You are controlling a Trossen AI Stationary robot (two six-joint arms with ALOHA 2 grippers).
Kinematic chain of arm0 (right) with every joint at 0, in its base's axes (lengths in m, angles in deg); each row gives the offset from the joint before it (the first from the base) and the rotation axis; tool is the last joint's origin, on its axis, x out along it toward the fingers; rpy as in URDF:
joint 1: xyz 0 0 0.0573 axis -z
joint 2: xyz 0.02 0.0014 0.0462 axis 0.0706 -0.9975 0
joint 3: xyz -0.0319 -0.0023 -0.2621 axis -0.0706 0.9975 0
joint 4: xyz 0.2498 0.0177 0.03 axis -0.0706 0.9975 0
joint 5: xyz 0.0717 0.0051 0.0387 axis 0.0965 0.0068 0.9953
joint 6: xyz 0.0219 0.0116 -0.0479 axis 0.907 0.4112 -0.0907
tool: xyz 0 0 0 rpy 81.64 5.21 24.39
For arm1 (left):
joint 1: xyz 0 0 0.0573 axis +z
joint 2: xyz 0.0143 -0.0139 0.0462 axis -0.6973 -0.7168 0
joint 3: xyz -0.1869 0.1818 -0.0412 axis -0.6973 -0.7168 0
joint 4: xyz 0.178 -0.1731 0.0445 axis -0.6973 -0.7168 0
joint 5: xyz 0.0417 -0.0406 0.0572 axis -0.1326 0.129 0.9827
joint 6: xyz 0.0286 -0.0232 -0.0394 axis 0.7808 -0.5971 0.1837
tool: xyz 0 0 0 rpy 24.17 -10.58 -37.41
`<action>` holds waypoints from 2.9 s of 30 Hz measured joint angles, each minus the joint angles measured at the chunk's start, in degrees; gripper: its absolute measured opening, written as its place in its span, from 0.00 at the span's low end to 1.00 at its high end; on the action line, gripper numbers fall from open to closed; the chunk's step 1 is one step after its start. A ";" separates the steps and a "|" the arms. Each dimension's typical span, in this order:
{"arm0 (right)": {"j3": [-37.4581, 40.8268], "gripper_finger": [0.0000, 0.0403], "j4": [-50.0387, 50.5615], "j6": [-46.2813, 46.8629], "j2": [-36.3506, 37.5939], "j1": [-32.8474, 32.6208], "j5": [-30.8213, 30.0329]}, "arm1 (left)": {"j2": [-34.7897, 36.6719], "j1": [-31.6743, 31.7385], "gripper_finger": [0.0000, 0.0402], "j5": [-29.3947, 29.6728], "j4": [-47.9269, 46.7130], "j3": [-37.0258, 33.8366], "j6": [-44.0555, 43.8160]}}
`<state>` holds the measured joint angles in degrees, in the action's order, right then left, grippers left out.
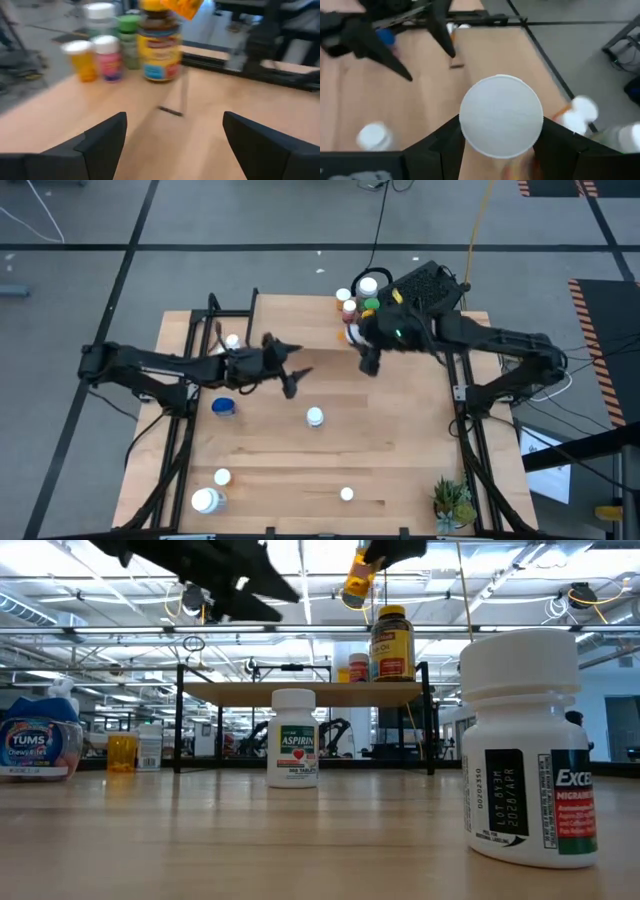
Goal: Pick and place medicine bottles onto shelf by color
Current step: Put the orange pill bottle on the shelf, then adjust the pill bottles on the shelf
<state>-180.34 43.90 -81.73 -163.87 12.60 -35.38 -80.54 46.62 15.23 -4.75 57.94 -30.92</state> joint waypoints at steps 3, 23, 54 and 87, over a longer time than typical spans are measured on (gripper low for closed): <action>-5.66 0.48 0.40 -1.84 -6.13 4.00 3.15 | 2.20 1.90 0.83 0.70 -4.05 0.00 1.85; -25.49 0.49 21.70 0.43 -27.15 12.29 4.87 | 3.10 19.59 0.83 -7.66 -3.24 -0.04 12.65; -20.77 0.58 18.92 -4.74 -26.97 12.81 9.32 | 3.10 21.36 0.83 -11.89 -2.47 -0.04 11.89; -33.23 0.04 18.10 -23.16 -23.30 19.29 -0.88 | -12.44 20.34 0.83 -20.45 16.86 0.29 11.31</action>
<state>-213.58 62.00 -104.89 -187.17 31.90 -36.26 -92.98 66.96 -5.22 12.11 58.23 -19.61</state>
